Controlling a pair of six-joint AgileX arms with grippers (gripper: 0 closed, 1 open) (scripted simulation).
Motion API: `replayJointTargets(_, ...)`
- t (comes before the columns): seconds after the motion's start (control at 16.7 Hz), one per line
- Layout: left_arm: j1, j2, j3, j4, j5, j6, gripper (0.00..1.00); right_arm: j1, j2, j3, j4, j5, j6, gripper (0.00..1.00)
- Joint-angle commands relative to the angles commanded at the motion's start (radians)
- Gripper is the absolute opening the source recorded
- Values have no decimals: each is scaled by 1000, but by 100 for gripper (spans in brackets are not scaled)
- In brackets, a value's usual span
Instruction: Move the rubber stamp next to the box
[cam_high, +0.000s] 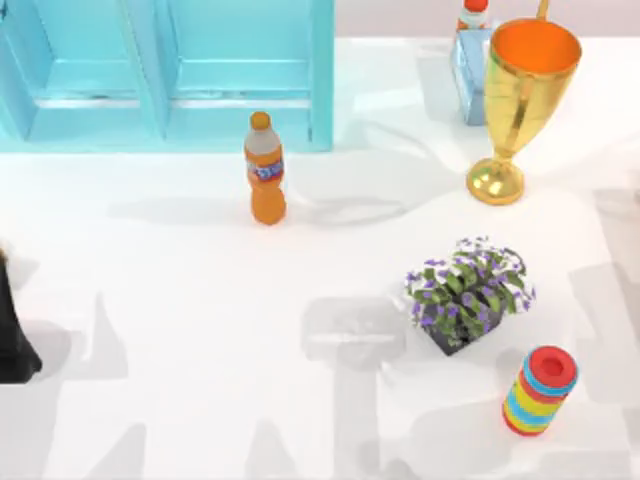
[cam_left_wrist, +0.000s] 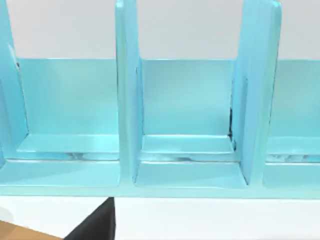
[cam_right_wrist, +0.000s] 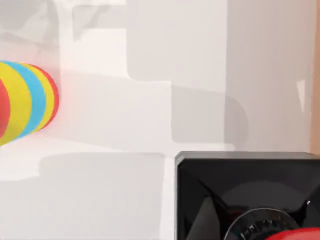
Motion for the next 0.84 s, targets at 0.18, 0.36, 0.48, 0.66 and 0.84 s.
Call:
replayJointTargets(0.18,0,0,0,0,0,0,100,0,0,0,0,0,0,60)
replayJointTargets(0.36,0,0,0,0,0,0,100,0,0,0,0,0,0,83)
replayJointTargets(0.48,0,0,0,0,0,0,100,0,0,0,0,0,0,98)
replayJointTargets(0.66,0,0,0,0,0,0,100,0,0,0,0,0,0,100)
replayJointTargets(0.84,0,0,0,0,0,0,100,0,0,0,0,0,0,100)
